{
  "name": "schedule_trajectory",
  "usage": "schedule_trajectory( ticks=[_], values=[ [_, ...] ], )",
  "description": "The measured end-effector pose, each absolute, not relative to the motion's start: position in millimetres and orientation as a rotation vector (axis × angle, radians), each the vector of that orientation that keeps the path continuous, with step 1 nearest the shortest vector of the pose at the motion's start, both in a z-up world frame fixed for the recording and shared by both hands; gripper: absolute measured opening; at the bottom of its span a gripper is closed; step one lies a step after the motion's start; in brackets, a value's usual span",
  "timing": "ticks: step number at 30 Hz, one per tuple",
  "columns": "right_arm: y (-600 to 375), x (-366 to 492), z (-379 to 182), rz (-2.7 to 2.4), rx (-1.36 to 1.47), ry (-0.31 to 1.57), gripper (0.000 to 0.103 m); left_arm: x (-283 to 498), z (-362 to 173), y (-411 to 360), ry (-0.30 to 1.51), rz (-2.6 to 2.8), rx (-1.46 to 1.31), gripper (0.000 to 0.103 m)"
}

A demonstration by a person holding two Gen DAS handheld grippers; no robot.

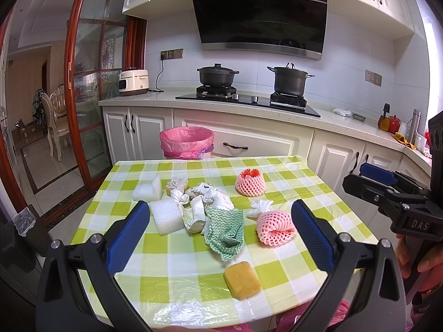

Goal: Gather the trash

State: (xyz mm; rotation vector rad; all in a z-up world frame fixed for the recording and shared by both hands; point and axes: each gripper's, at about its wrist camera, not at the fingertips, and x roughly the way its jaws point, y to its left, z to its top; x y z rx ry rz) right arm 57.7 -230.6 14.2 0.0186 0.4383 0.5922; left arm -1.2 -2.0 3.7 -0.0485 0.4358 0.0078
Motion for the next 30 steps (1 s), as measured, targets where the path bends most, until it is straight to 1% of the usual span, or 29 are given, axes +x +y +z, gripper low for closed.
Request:
schedule_trajectory(
  ticks=[18,30],
  values=[
    [-232,58,14,0.593,0.025,0.439,0.085,-3,6,-2,0.437,0.010,-0.048,0.099],
    [-233,58,12,0.594,0.030,0.437,0.085,-2,-4,-3,0.442,0.006,-0.043,0.099]
  ],
)
